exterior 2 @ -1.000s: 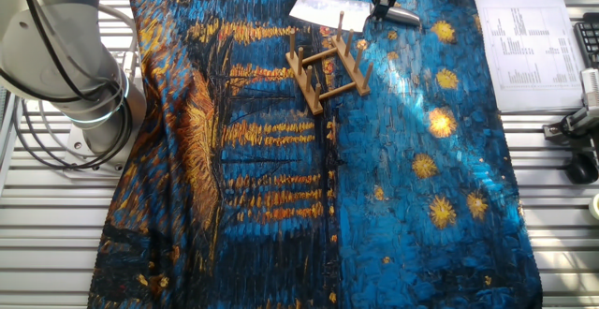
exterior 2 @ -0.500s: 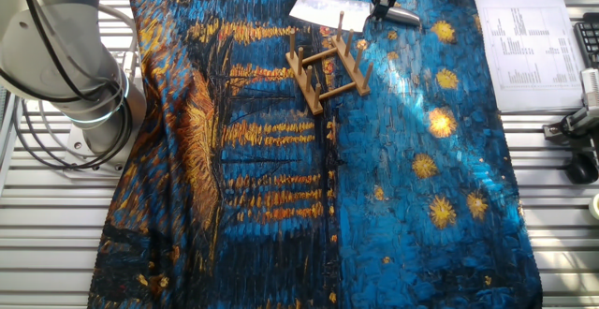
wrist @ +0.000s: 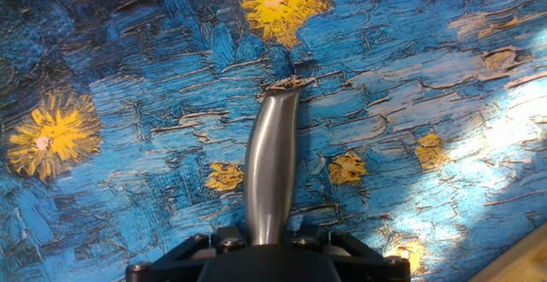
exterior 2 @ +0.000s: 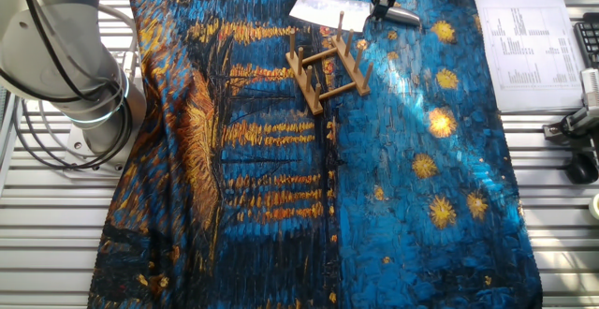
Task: Put the knife on the knife rack
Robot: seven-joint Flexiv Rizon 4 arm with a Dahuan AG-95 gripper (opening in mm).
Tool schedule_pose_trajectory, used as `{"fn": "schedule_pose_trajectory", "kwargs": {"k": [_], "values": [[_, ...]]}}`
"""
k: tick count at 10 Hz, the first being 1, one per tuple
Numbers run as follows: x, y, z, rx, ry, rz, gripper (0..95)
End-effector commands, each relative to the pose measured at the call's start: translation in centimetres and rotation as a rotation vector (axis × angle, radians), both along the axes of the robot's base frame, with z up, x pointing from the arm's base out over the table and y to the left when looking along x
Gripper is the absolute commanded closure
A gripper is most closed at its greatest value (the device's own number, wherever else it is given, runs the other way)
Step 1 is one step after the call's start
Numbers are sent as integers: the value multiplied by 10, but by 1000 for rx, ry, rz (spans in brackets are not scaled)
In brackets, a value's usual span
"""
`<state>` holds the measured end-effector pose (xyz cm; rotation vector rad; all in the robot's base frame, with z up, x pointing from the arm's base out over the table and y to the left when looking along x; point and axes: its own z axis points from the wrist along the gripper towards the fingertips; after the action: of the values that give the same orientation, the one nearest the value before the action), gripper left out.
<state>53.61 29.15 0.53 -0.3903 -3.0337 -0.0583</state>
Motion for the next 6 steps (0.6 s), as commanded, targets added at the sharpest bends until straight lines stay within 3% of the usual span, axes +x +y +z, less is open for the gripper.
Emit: {"fn": "schedule_pose_trajectory", "kwargs": {"k": [1,4,6], "values": [[0,0,0,-2,-4,5,950],[0,0,0,1,-2,18,950],[1,0,3,5,21,23,950]]}}
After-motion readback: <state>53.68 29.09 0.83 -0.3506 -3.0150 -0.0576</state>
